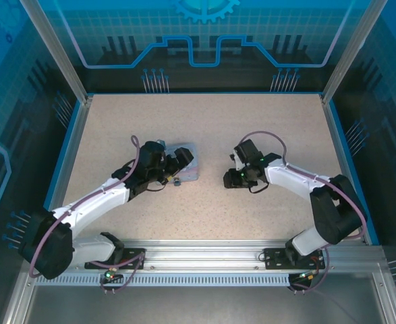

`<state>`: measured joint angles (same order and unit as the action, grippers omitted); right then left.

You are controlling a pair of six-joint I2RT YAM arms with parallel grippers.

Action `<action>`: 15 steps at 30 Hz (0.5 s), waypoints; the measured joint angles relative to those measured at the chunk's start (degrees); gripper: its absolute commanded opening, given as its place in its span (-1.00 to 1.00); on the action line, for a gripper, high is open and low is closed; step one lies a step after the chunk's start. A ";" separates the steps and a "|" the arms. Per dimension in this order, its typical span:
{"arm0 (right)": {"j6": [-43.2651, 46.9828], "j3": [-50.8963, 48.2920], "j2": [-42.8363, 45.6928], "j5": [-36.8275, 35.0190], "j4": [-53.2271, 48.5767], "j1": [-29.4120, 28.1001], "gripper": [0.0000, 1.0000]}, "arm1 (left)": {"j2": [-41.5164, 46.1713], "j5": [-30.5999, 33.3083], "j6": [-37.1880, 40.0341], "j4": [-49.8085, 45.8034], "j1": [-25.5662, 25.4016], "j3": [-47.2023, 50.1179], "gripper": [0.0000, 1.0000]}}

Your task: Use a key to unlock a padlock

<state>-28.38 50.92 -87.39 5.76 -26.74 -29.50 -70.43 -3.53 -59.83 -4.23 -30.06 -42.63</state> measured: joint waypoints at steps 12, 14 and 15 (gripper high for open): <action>-1.64 -1.90 -0.04 -5.92 -0.68 -1.22 -0.01 | -0.02 0.02 -0.09 0.20 -0.11 0.02 0.98; -2.01 -1.38 -0.46 -7.30 -1.77 -1.84 -0.03 | -0.02 0.02 -0.17 0.28 -0.11 0.02 0.98; -2.23 -0.96 -0.83 -7.91 -2.23 -2.16 -0.04 | -0.02 0.02 -0.17 0.28 -0.11 0.02 0.98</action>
<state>-30.61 49.95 -88.23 -2.15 -28.97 -31.66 -70.46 -3.51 -60.01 -3.95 -30.17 -42.61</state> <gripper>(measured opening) 0.490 0.989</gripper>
